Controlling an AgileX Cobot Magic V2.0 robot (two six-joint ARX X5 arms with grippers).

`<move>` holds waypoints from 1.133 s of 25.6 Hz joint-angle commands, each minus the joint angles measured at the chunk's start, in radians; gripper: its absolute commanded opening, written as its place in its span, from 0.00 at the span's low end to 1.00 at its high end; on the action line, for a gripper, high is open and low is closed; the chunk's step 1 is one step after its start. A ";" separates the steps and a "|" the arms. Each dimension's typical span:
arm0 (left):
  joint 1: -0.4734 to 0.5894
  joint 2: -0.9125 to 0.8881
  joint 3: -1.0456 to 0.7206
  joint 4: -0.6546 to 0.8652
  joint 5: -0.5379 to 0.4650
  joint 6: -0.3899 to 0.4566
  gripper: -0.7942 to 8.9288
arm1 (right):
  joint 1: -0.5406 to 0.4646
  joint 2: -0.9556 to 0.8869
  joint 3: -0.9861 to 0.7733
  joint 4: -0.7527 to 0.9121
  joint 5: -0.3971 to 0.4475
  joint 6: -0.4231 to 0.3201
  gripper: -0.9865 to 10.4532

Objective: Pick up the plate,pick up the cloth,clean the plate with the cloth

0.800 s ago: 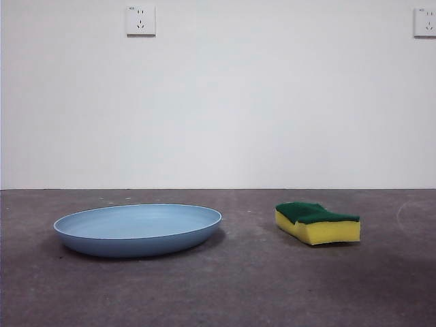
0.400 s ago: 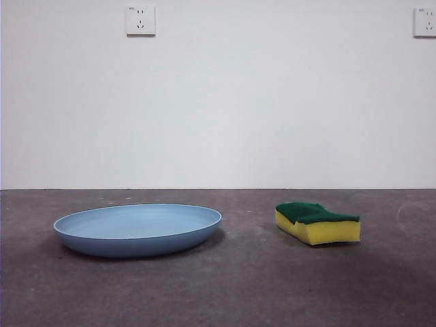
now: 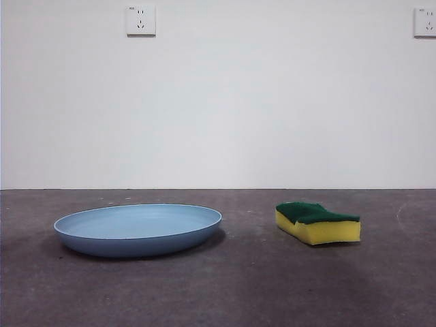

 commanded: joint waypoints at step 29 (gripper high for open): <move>-0.076 0.972 0.689 -0.380 0.073 0.206 0.47 | -0.001 0.358 0.261 -0.260 -0.146 -0.204 0.61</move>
